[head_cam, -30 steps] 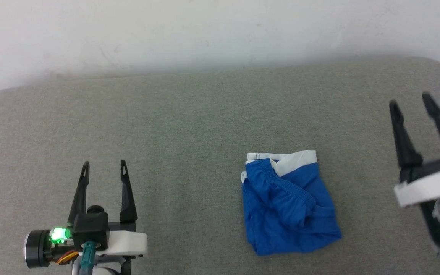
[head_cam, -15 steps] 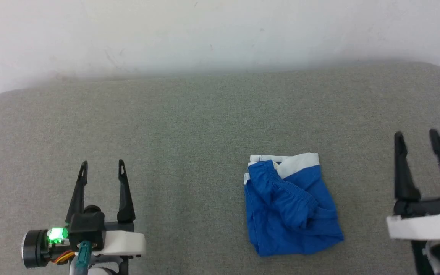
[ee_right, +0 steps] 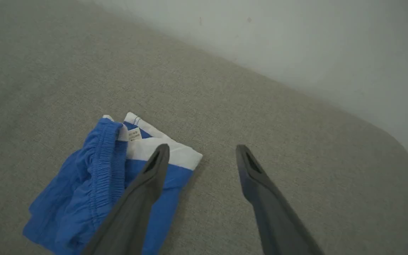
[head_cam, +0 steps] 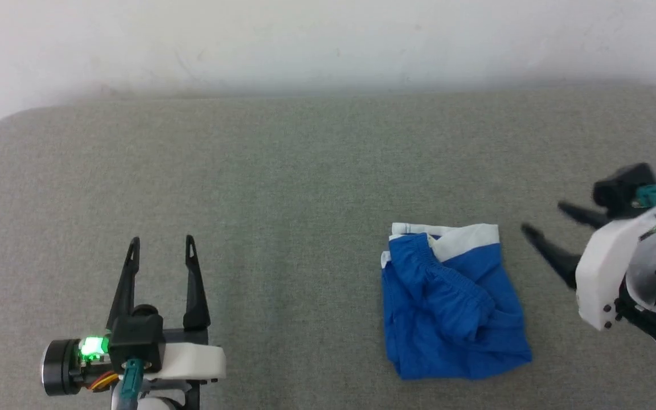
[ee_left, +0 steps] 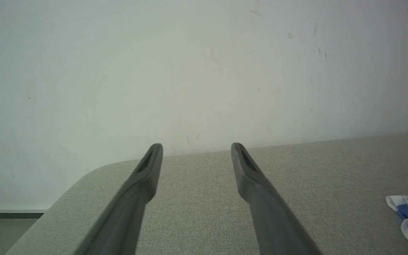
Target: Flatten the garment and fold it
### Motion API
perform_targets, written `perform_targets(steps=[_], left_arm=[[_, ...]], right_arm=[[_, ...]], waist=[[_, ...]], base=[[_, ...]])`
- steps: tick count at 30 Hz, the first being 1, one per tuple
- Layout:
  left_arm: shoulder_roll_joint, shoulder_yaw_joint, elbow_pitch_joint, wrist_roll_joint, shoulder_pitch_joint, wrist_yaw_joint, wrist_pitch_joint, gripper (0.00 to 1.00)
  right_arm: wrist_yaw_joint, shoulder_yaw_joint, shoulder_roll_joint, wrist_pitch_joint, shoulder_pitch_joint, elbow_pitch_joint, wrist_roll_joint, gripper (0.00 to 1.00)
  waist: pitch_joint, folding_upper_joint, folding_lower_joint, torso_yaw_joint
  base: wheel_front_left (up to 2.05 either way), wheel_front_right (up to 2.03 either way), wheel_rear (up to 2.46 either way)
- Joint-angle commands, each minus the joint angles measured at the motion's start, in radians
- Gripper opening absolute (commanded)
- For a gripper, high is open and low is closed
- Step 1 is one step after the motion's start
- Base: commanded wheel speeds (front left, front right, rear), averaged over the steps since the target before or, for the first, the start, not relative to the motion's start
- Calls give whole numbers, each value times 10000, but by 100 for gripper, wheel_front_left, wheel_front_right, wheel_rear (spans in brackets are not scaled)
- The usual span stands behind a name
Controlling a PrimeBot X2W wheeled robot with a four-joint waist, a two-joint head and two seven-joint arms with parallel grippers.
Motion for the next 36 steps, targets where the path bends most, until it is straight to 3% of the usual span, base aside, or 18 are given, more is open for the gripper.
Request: perform_targets(steps=[1, 4, 8, 18, 19, 20, 28, 36], left_arm=[[-37, 11, -30, 93, -82, -30, -47, 100], [-132, -31, -22, 98, -211, -42, -47, 100], [-218, -89, 0, 127, -420, -71, -47, 100], [-279, -98, 104, 170, -698, -50, -47, 100], [-270, -75, 111, 167, -687, -37, -47, 100], [-256, -48, 111, 163, -673, -24, -47, 100], [-1, 265, -119, 192, -489, 107, -47, 100], [612, 608, -593, 379, -890, 148, -47, 100]], right_arm=[[-19, 330, -196, 625, -224, 117, 516, 100], [-19, 1314, -795, 2345, -628, 515, 1607, 100], [-19, 1949, -692, 3244, -1039, 1338, 2490, 100], [-19, 3503, 424, 2221, -1166, 3705, 2719, 100], [-19, 3601, 432, 1916, -1242, 3771, 2666, 36], [-19, 3714, 432, 1655, -1336, 3820, 2659, 0], [-19, 4373, -267, -91, -2838, 2791, 2300, 0], [-19, 4228, -1924, 36, -3748, 2170, 2126, 0]], waist=[[207, 0, 0, 159], [457, 0, 0, 305], [800, 0, 0, 495], [1105, 0, 0, 537], [1085, 0, 0, 451], [1063, 0, 0, 343], [1236, 0, 0, -1274], [2384, 0, 0, -3127]], base=[[0, 0, 0], [0, 0, 0], [0, 0, 0], [0, 0, 0], [0, 0, 0], [0, 0, 0], [0, 0, 0], [0, 0, 0]])
